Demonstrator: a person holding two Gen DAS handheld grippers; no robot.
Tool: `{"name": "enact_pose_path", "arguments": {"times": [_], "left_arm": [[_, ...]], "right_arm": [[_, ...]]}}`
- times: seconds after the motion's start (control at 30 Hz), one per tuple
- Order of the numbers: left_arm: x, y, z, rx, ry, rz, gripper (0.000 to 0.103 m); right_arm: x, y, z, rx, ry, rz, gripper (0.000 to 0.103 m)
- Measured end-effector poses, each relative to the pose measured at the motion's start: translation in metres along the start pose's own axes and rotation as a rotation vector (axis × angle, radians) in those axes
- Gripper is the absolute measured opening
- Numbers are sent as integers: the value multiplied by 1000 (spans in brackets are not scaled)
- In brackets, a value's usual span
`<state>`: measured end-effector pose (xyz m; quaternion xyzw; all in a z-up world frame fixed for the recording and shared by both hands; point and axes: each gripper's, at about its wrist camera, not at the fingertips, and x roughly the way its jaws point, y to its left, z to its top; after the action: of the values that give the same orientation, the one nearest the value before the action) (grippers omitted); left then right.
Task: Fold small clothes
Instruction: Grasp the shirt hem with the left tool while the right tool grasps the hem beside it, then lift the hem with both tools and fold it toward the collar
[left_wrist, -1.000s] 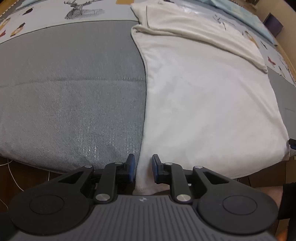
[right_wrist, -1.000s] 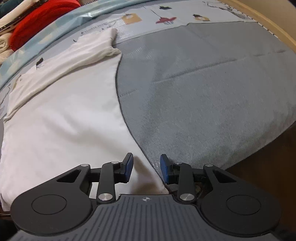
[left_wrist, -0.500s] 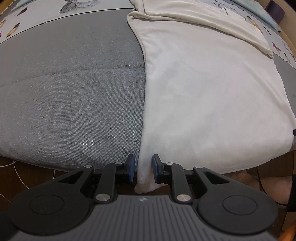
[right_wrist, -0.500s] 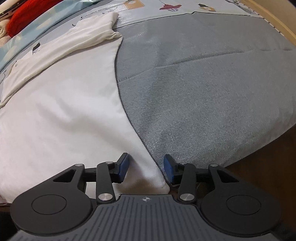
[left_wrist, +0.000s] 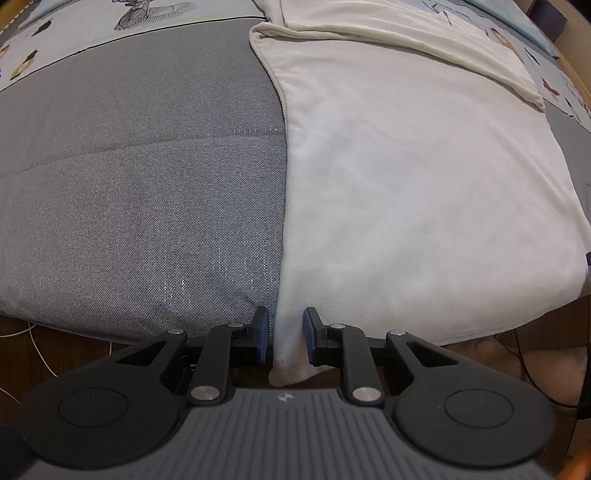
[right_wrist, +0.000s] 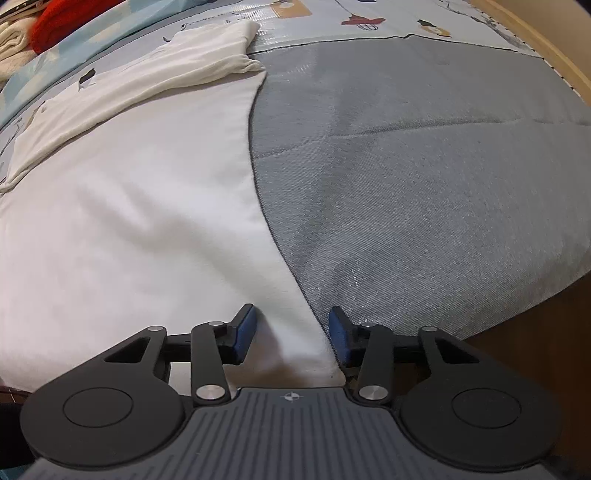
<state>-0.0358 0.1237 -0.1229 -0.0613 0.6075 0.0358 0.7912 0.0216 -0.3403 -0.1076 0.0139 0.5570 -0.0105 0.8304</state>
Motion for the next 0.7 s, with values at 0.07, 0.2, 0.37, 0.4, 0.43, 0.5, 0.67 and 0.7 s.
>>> {"name": "enact_pose_path", "arguments": {"times": [0.07, 0.2, 0.37, 0.4, 0.43, 0.5, 0.67, 0.7], "left_arm": [[0, -1, 0, 2, 0, 0, 22], [0, -2, 0, 12, -2, -2, 22], [-3, -6, -2, 42, -19, -11, 6], [-4, -7, -2, 48, -23, -12, 5], [-6, -7, -2, 51, -30, -15, 4], [-12, -7, -2, 50, -54, -27, 3], [-52, -6, -2, 76, -146, -114, 2], [-62, -5, -1, 80, -162, -133, 2]], "right_arm": [[0, 0, 0, -7, -2, 9, 36], [-1, 3, -1, -26, -4, 50, 8], [-5, 4, 0, -23, -16, 86, 6], [-7, 4, 0, -20, -26, 97, 6], [-9, 5, 0, -19, -36, 104, 6], [-14, 5, 0, -15, -57, 117, 6], [-42, -2, 6, 33, -129, 190, 5], [-51, -3, 8, 38, -149, 205, 5]]}}
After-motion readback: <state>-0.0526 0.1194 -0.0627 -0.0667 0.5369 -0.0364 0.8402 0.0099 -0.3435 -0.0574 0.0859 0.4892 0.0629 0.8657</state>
